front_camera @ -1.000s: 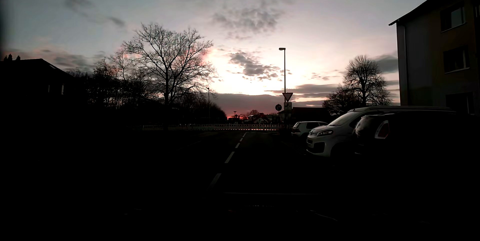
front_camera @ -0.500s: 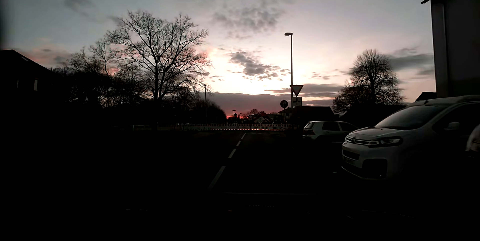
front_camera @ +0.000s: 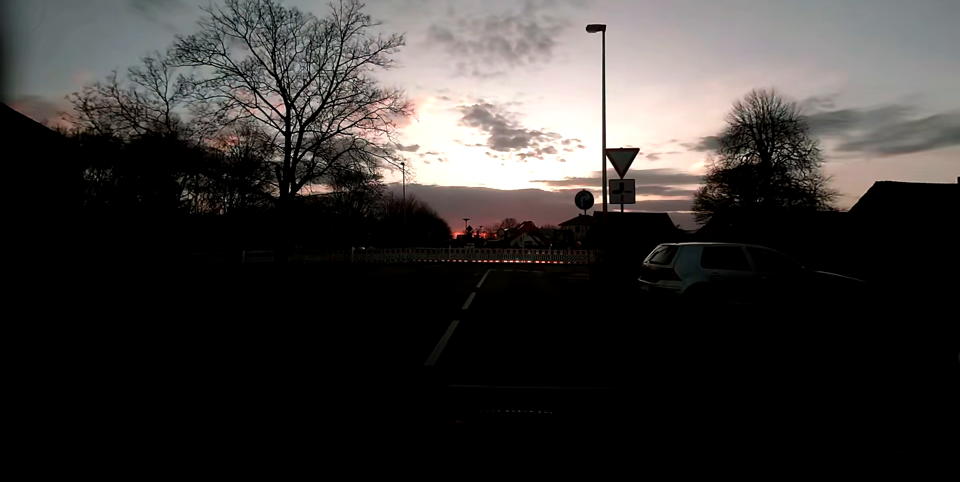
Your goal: Follow the waypoints while adhering to traffic rules and regulations
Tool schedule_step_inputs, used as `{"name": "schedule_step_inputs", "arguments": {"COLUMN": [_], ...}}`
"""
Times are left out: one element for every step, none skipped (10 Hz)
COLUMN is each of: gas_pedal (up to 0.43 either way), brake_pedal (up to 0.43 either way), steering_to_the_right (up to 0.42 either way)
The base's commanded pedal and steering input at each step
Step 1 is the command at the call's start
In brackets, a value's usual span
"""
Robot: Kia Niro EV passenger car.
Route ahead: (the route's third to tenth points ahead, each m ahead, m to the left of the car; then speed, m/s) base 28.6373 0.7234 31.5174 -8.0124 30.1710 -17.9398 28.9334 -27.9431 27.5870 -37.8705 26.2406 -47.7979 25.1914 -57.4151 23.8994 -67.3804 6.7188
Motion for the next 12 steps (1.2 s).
{"name": "schedule_step_inputs", "arguments": {"gas_pedal": [0.0,0.0,0.0,0.0,0.0,0.0,0.0,0.0,0.0,0.0,0.0,0.0], "brake_pedal": [0.0,0.0,0.0,0.0,0.0,0.0,0.0,0.0,0.0,0.0,0.024,0.049], "steering_to_the_right": [-0.002,-0.003,-0.003,-0.003,-0.003,-0.001,0.0,0.0,0.0,0.0,0.0,0.0]}}
